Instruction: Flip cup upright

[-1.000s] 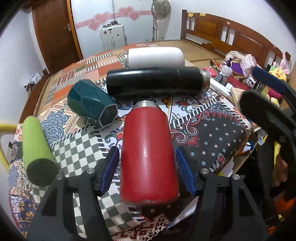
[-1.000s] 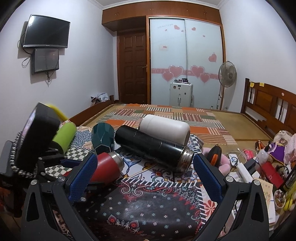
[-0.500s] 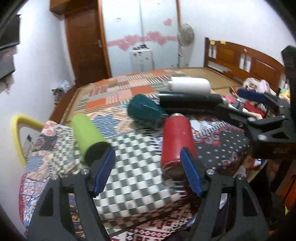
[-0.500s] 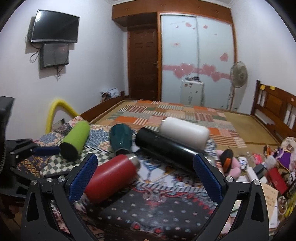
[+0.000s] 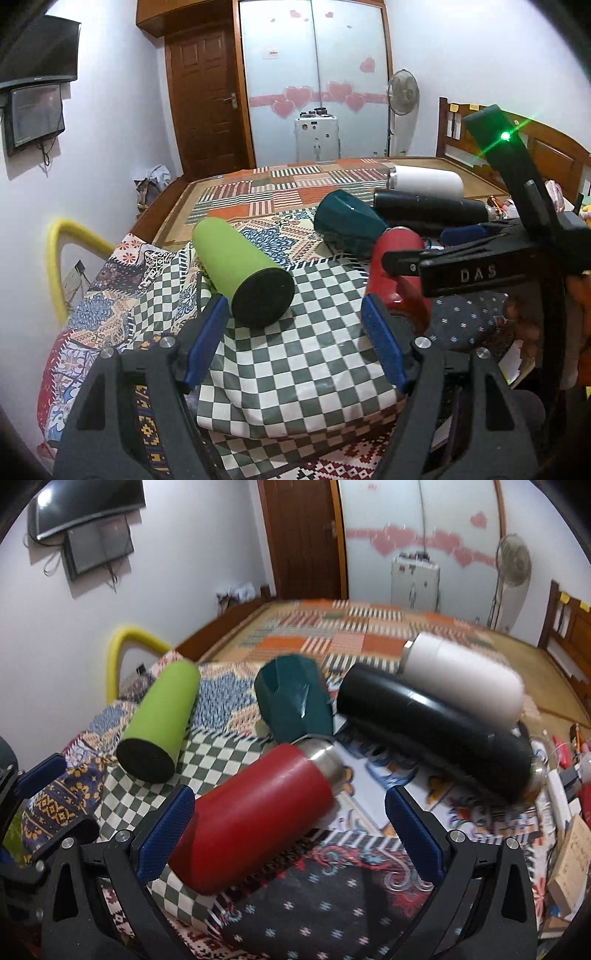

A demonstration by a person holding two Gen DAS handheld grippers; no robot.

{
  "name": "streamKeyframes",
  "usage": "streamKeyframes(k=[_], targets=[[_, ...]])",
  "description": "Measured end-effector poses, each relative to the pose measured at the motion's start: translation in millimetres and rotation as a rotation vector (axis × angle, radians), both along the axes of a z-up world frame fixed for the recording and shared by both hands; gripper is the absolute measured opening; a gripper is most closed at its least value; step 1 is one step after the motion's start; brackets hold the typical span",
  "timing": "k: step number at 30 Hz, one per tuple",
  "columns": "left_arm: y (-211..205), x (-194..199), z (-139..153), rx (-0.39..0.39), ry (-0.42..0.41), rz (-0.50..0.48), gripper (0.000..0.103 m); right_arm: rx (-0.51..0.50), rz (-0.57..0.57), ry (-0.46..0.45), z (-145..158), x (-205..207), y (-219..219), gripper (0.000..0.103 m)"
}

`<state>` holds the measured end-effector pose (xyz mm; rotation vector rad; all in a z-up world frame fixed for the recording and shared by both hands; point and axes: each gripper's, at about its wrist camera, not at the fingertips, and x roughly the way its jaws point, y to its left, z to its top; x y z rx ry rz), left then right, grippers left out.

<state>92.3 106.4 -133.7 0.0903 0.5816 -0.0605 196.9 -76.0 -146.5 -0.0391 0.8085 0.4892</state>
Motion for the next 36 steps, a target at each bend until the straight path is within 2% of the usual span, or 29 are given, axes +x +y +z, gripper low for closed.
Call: streamKeyframes(k=[3,8,13,20,23,25,28,36], targets=[[5.7,-0.2,-3.2,-0.02,0.001,0.003,0.074,0.027,-0.011,0.072,-3.5,6.7,1.6,0.101],[7.2,2.1,-6.3,-0.029,-0.004,-0.001,0.074,0.014,0.026,0.165,-10.4,13.8,11.2,0.103],[5.0,5.9,-7.5,-0.037,-0.003,-0.004,0.074,-0.026,0.078,0.168,-8.6,12.6,10.8,0.099],[-3.6,10.1,-10.2,-0.02,0.005,-0.01,0.074,-0.073,0.166,0.164,-1.1,1.4,-13.1,0.085],[-8.0,11.7,-10.6,-0.014,0.007,-0.016,0.074,-0.115,0.195,0.133,2.0,-2.9,-22.9,0.076],[-10.7,12.9,-10.4,-0.012,0.008,-0.018,0.074,-0.139,0.204,0.115,3.5,-2.5,-26.8,0.073],[-15.2,15.3,-9.9,-0.01,0.009,-0.022,0.074,-0.133,0.19,0.142,2.8,3.5,-32.6,0.074],[-21.0,19.2,-6.9,-0.011,0.015,-0.027,0.074,-0.043,0.158,0.308,-17.7,23.6,-28.1,0.079]])
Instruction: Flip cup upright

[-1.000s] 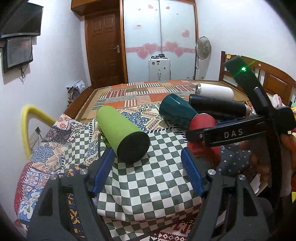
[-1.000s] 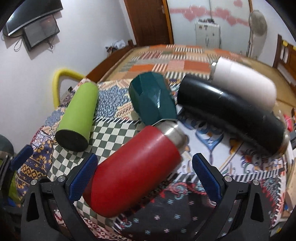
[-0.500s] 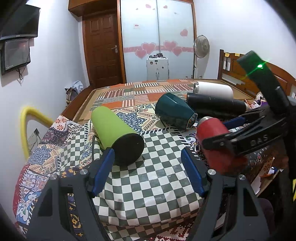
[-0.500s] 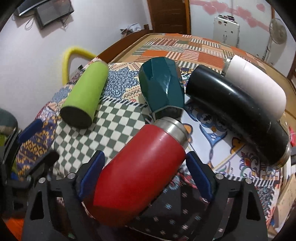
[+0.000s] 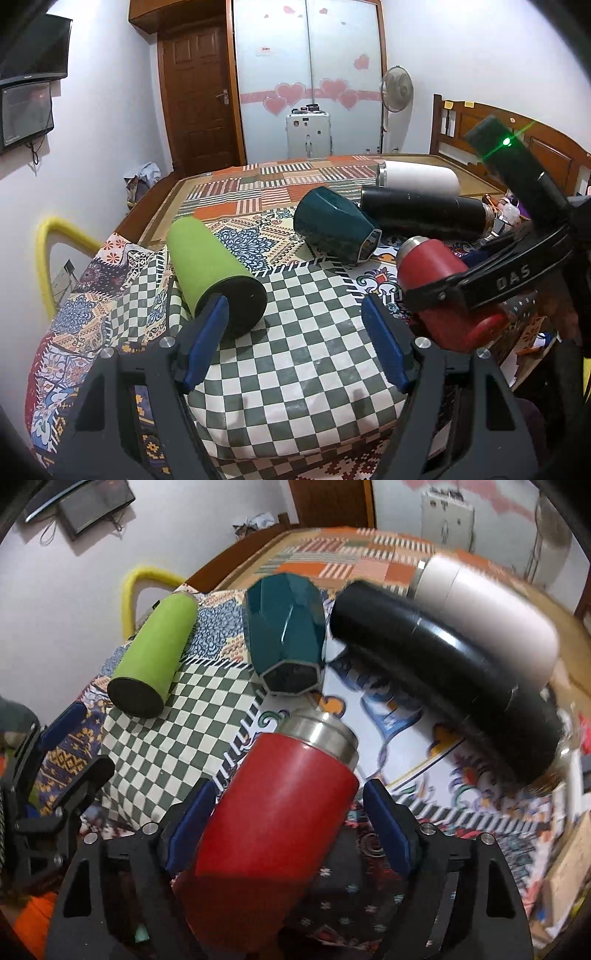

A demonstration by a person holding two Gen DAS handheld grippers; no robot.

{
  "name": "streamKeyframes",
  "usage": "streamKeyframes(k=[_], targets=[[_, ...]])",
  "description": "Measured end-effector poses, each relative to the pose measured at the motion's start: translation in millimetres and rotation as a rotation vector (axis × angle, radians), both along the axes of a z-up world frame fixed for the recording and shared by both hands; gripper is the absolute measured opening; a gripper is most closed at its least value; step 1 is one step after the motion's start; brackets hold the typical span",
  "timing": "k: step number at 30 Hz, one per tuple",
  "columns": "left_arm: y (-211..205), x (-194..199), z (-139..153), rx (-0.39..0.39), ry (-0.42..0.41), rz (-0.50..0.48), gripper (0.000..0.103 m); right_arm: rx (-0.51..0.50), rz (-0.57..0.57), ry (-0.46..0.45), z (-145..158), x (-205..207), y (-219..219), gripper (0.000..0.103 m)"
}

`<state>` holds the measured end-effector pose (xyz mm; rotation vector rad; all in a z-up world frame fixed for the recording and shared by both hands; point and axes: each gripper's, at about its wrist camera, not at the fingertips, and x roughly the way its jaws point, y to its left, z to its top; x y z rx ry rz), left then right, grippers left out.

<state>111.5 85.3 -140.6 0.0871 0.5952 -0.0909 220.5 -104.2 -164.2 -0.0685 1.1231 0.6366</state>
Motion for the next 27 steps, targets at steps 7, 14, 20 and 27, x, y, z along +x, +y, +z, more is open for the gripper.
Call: streamKeyframes(k=[7,14,20,27], targets=[[-2.1,-3.4,7.2,-0.016,-0.011,0.001,0.082,0.022,0.016,-0.069,6.9,-12.0,4.1,0.063],[-8.4,-12.5,24.4,-0.039,-0.065,0.008,0.093,0.039,-0.005,-0.284,42.8,-36.0,-10.8,0.062],[-15.4,-20.8,36.9,-0.051,-0.115,0.014,0.099,0.061,-0.031,-0.409,62.6,-46.2,-18.2,0.06],[-17.7,-21.8,39.5,-0.063,-0.131,0.02,0.099,0.101,-0.068,-0.495,72.4,-46.2,-20.2,0.059]])
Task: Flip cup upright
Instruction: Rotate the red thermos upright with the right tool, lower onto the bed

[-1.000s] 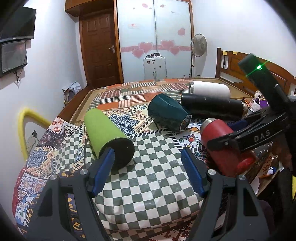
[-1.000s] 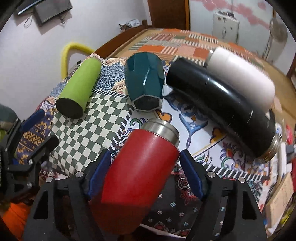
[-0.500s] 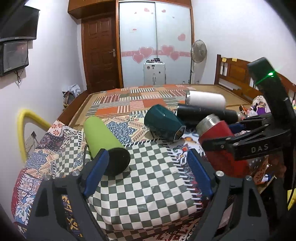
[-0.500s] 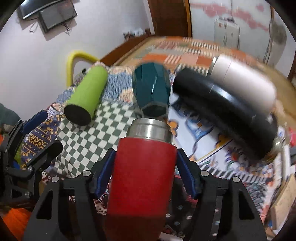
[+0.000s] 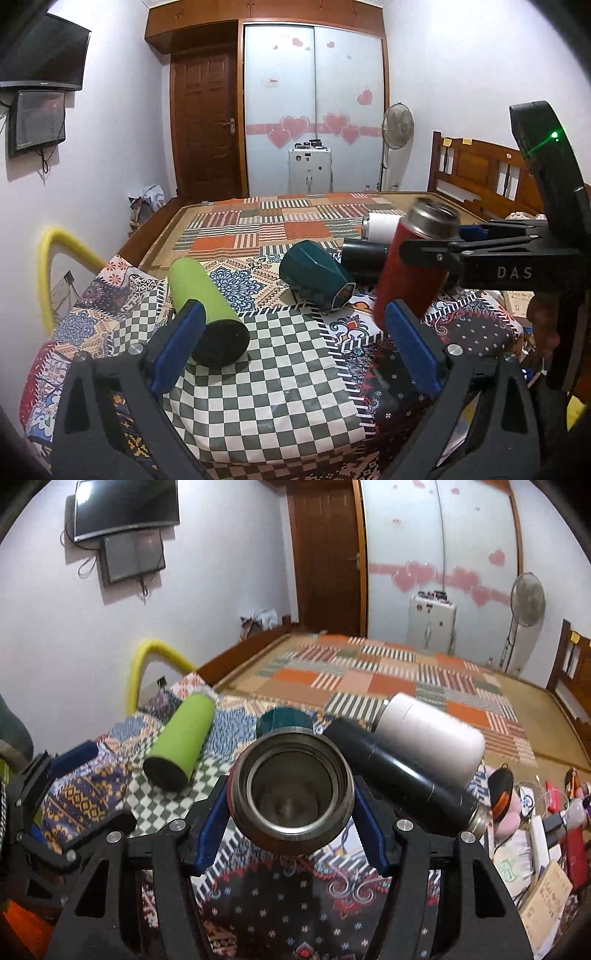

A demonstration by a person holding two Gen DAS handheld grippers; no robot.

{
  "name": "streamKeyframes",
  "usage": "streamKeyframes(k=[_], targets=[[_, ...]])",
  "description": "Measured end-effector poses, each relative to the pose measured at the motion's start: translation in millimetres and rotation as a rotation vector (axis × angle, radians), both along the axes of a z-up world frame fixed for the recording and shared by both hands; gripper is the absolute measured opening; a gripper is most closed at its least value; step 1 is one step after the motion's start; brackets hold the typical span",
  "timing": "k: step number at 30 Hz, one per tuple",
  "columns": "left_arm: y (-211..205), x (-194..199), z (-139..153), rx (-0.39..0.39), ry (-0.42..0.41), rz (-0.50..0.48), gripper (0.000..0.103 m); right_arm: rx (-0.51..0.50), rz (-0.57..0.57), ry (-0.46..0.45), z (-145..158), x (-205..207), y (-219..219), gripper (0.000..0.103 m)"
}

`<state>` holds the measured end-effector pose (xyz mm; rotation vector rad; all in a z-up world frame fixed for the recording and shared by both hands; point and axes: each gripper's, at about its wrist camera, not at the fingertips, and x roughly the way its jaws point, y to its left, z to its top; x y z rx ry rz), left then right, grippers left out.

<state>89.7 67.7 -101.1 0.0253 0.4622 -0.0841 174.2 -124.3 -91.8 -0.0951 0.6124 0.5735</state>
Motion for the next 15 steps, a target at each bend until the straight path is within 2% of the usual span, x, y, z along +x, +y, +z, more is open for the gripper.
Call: streamKeyframes(k=[10,15], targets=[[8.2,2.3,-4.9,-0.06,0.004,0.024,0.1,-0.009,0.002,-0.017,-13.0,-0.1,3.9,0.059],[13.8,5.0,-9.1,-0.094,0.016,0.032,0.1,0.002,0.021,0.002,-19.7,2.7,9.8,0.059]])
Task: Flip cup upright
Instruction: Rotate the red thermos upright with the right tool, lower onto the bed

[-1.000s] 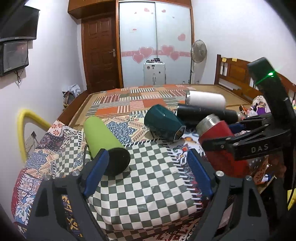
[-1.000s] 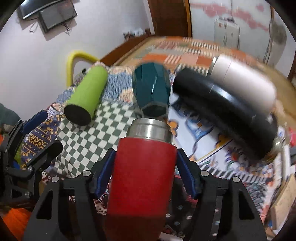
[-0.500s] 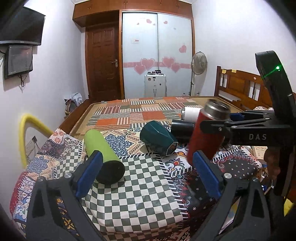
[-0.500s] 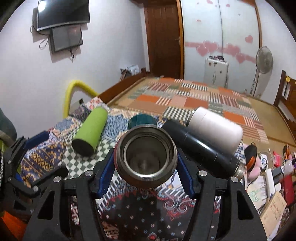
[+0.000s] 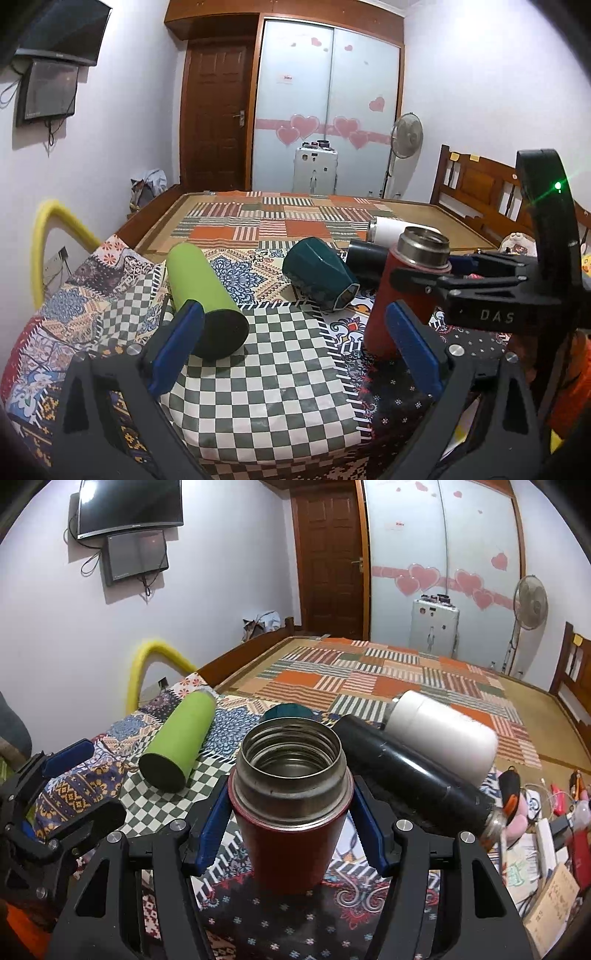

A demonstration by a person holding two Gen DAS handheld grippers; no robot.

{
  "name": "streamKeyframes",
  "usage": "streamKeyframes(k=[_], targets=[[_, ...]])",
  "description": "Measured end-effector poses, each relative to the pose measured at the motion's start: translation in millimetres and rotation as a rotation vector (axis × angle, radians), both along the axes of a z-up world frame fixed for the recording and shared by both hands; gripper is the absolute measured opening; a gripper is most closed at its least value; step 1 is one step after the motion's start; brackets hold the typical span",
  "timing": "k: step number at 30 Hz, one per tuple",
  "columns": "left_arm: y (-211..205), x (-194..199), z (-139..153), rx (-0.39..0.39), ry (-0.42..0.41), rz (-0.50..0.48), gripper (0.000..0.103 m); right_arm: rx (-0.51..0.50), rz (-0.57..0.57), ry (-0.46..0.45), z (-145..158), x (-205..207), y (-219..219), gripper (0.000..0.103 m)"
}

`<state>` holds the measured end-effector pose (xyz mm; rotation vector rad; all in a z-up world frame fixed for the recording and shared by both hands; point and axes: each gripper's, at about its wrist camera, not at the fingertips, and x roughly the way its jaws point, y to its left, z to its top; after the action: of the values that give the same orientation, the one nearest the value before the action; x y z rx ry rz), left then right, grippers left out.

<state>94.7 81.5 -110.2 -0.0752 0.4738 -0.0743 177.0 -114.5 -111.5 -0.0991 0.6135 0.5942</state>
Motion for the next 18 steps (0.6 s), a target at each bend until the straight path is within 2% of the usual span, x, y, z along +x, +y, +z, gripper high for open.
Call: streamKeyframes(k=[4,13,15,18], targets=[[1.9,2.5,-3.7,-0.001,0.009,0.002,0.1,-0.009,0.008,0.011,-7.5,1.1,4.5,0.059],[2.1,3.2,-6.0,-0.009,0.014,0.007,0.1,-0.05,0.024,-0.05,-8.8,-11.7,8.5,0.06],[1.4,2.7,-5.3,-0.004,0.015,0.007,0.1,-0.05,0.025,-0.048,-8.2,-11.3,8.5,0.063],[0.6,-0.7,-1.6,0.005,0.006,0.01,0.1,-0.032,0.017,-0.041,-7.4,-12.4,5.3,0.076]])
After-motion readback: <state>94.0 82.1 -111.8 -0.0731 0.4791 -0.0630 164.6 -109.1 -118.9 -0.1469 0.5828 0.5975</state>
